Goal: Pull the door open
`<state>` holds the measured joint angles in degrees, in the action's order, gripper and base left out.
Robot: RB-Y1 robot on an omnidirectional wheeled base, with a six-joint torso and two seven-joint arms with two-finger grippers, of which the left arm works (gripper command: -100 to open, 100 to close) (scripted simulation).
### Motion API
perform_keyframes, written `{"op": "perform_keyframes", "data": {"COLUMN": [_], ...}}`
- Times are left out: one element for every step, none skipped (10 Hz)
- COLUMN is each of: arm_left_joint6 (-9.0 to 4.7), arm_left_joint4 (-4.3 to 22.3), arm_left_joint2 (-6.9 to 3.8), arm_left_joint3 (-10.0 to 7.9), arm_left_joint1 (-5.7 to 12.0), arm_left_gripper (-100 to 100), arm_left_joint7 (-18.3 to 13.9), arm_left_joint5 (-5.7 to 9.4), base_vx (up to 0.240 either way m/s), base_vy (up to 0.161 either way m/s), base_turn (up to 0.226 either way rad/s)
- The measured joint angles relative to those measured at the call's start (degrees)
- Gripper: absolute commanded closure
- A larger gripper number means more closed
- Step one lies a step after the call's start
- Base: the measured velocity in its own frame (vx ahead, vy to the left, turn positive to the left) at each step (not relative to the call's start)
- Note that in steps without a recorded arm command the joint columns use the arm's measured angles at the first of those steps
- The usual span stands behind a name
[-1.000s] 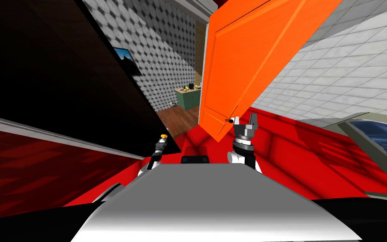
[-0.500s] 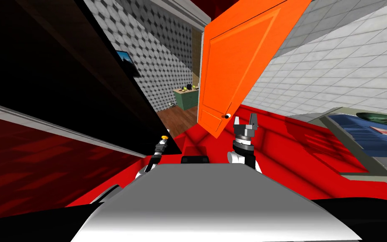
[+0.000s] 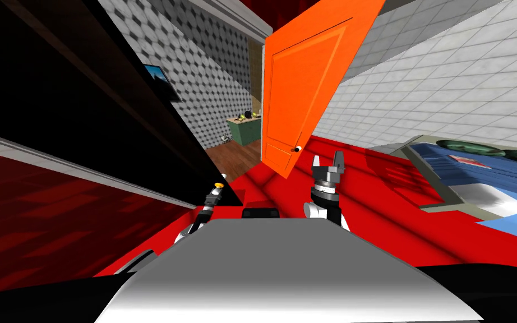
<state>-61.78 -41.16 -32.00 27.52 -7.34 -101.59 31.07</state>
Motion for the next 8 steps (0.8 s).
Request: {"op": "perform_keyframes", "data": {"arm_left_joint6": [-0.73,-1.60,-2.41,-2.51,-2.79,-3.22,-3.71,-4.42], "arm_left_joint4": [-0.1,0.4,0.9,1.0,1.1,1.3,1.5,2.0], "arm_left_joint2": [-0.54,-0.93,-1.28,-1.24,-1.49,-1.67,-1.72,-1.79], "arm_left_joint3": [0.54,1.06,1.55,1.73,1.78,1.85,2.07,2.35], "arm_left_joint1": [-0.52,-0.69,-0.84,-0.96,-1.09,-1.17,-1.24,-1.33], "arm_left_gripper": [100,100,100,100,100,100,100,100], "arm_left_joint7": [-0.5,-1.1,-1.7,-1.9,-2.0,-2.2,-2.4,-2.7], "arm_left_joint5": [-0.22,-0.46,-0.68,-0.77,-0.76,-0.79,-0.90,-1.05], "base_vx": [-0.173,-0.163,-0.075,-0.148,-0.181,-0.166,-0.168,-0.211], "base_vy": [0.033,0.057,0.033,0.029,0.060,0.080,0.071,0.074], "base_turn": [-0.092,-0.085,-0.025,-0.148,-0.150,-0.128,-0.137,-0.190]}}
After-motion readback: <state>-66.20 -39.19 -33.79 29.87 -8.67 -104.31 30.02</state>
